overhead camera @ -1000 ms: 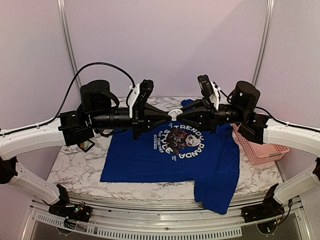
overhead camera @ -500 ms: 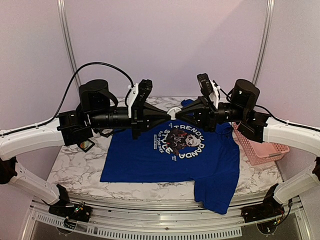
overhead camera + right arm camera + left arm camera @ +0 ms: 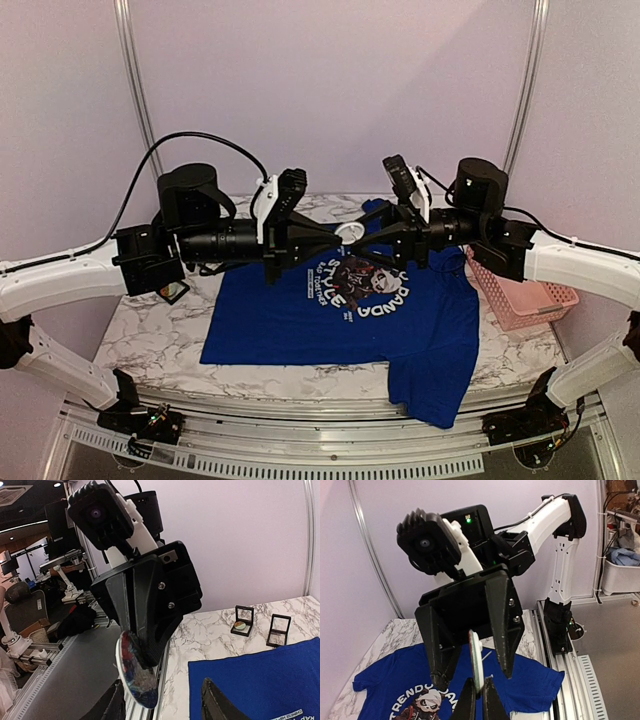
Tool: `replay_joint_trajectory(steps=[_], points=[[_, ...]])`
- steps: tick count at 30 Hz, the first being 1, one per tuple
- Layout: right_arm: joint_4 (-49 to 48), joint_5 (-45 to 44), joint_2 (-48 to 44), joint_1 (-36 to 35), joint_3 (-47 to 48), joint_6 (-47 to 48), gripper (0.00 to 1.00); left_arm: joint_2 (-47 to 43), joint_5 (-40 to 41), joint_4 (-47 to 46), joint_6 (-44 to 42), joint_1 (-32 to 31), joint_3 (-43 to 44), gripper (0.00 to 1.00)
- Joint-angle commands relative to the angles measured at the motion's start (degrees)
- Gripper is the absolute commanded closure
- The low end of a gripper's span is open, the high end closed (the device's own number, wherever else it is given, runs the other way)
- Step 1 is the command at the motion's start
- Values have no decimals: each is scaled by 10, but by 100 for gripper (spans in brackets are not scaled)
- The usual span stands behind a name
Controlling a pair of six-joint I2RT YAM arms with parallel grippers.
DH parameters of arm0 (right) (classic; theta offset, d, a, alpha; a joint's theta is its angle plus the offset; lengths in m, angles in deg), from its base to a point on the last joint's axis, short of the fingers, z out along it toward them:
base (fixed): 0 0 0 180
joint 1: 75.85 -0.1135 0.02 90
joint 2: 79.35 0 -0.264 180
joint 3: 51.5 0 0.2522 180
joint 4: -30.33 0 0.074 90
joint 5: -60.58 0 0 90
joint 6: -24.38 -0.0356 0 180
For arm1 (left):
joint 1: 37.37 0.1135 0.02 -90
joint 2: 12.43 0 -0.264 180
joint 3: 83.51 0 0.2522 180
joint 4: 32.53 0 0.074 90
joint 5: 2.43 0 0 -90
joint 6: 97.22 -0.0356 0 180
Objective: Pin the brooch onto the clothing
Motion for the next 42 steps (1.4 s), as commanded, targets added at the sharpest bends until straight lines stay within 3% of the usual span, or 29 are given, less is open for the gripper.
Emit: replay_joint_trajectory(steps=[1, 4, 7, 10, 16, 22, 24, 32, 37, 42], points=[[107, 28, -31, -2, 16, 73, 42, -16, 30, 16, -70, -6, -5, 100], [192, 31, -49, 4, 29, 116, 32, -21, 48, 29, -162, -8, -7, 100], [259, 17, -61, 26, 39, 152, 30, -22, 81, 38, -261, -13, -12, 100], [255, -55, -81, 39, 31, 149, 34, -20, 104, 39, -358, -17, -20, 100], [189, -145, -98, 39, 4, 141, 61, -3, 107, 40, -426, -20, -18, 100], [165, -127, -95, 39, 10, 156, 61, 13, 122, 21, -511, -38, -24, 100], [173, -133, -99, 39, 4, 169, 60, 23, 133, 13, -498, -39, -15, 100], [190, -89, -121, 39, -17, 226, 60, 53, 84, 119, -266, -38, 58, 100], [228, -63, -122, 39, -15, 269, 59, 57, 94, 118, -260, -38, 56, 100], [205, -65, -112, 39, -13, 252, 71, 65, 78, 112, -236, -39, 68, 100]])
